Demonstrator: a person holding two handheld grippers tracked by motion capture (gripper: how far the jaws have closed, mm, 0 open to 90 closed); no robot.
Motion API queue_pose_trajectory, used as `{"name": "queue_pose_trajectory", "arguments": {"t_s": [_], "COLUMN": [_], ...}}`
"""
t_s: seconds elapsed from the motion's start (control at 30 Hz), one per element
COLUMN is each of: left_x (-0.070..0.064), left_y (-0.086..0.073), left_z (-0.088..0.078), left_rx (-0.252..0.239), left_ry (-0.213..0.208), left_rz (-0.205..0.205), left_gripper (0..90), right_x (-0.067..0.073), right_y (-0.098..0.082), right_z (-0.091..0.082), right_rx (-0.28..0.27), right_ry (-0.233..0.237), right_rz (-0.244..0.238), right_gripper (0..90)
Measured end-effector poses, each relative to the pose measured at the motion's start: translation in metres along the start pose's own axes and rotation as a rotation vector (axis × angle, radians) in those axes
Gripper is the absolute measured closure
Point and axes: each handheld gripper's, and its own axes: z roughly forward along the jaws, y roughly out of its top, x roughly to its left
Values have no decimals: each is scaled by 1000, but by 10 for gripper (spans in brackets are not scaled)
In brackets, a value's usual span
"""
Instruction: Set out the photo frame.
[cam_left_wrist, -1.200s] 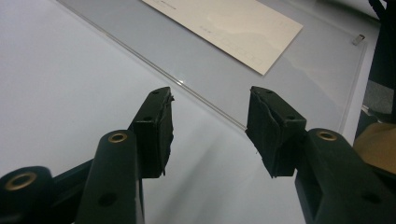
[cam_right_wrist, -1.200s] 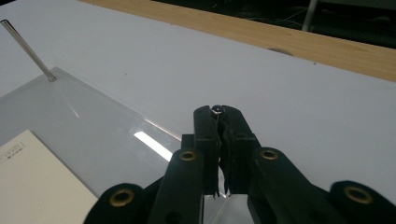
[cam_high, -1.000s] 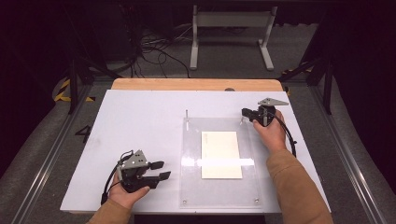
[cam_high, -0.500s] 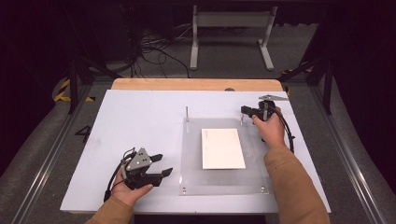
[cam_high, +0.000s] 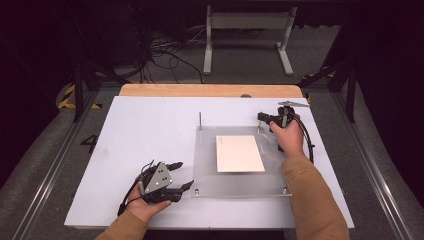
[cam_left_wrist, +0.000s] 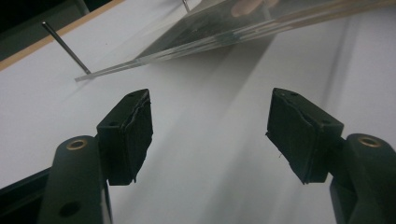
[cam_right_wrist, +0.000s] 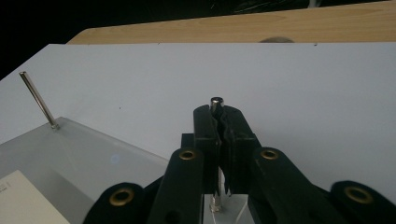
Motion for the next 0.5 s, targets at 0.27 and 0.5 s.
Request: {"name": "queue_pose_trajectory", "arguments": {"t_s": [0.27, 0.5], "left_x": [2, 3], "left_y": [9, 21], "left_z": [3, 12], "left_rx": [-87, -193], "left_ry": [17, 43], "left_rz": [43, 120], "left_gripper": [260, 252], "right_x": [-2, -1], "right_y": [0, 1], "right_z": [2, 4], "right_rx": [-2, 0], "right_ry": [4, -4], "right_rz": [31, 45], "right_gripper": [853, 852]}}
